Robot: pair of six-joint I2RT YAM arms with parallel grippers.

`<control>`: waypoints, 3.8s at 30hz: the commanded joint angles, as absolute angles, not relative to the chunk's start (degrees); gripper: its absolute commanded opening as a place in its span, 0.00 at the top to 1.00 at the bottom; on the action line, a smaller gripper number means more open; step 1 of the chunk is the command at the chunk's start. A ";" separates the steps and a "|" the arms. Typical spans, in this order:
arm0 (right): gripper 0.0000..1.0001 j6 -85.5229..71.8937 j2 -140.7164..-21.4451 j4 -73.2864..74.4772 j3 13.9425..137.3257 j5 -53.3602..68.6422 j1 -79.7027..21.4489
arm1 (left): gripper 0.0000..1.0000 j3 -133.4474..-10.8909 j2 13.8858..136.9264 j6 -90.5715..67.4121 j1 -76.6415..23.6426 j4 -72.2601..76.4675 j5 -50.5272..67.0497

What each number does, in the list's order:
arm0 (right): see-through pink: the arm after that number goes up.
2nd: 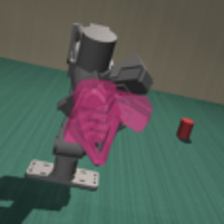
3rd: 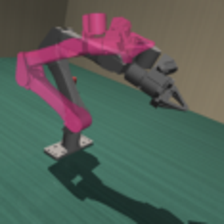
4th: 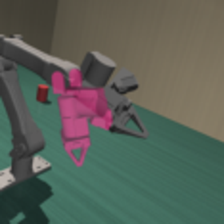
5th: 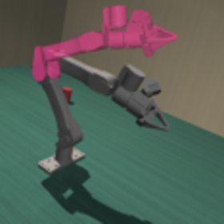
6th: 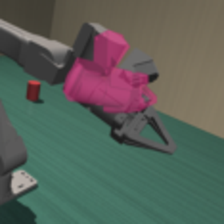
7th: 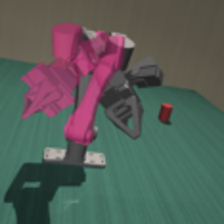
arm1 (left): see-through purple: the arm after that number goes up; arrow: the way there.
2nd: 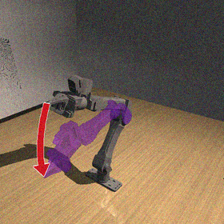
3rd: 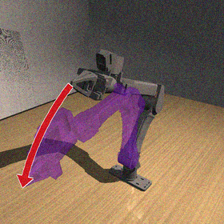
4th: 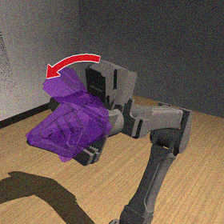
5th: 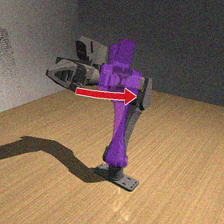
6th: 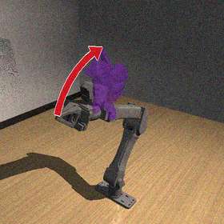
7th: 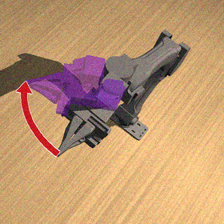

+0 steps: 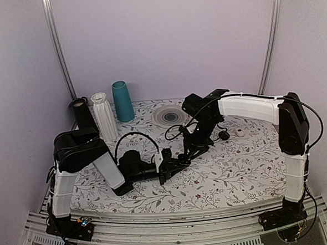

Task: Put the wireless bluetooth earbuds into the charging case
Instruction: Place the right earbud in the right side groove of the charging case, then adjust the right earbud in the right side groove of the charging case.

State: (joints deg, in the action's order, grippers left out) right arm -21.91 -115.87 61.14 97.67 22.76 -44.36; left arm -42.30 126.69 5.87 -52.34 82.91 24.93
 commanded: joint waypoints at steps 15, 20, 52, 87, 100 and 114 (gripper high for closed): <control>0.70 -24.50 -109.25 53.70 93.87 22.15 -46.90 | 1.00 -42.59 127.62 2.92 -53.11 91.41 26.63; 0.68 -25.02 -107.91 52.60 92.21 21.65 -47.27 | 1.00 -42.11 127.53 2.19 -53.14 92.27 26.63; 0.65 -27.24 -96.74 47.42 85.53 12.71 -47.66 | 1.00 -41.33 124.54 -6.20 -52.22 98.00 27.41; 0.70 -41.84 -88.91 39.99 79.72 -7.51 -56.14 | 1.00 -41.37 116.63 -2.90 -51.25 93.41 25.58; 0.69 -42.58 -89.99 41.47 80.18 -8.68 -57.87 | 1.00 -41.49 116.55 -2.96 -51.42 93.36 25.32; 0.70 -42.45 -91.80 42.44 81.52 -9.51 -58.40 | 1.00 -41.81 116.56 -2.62 -51.86 93.12 25.30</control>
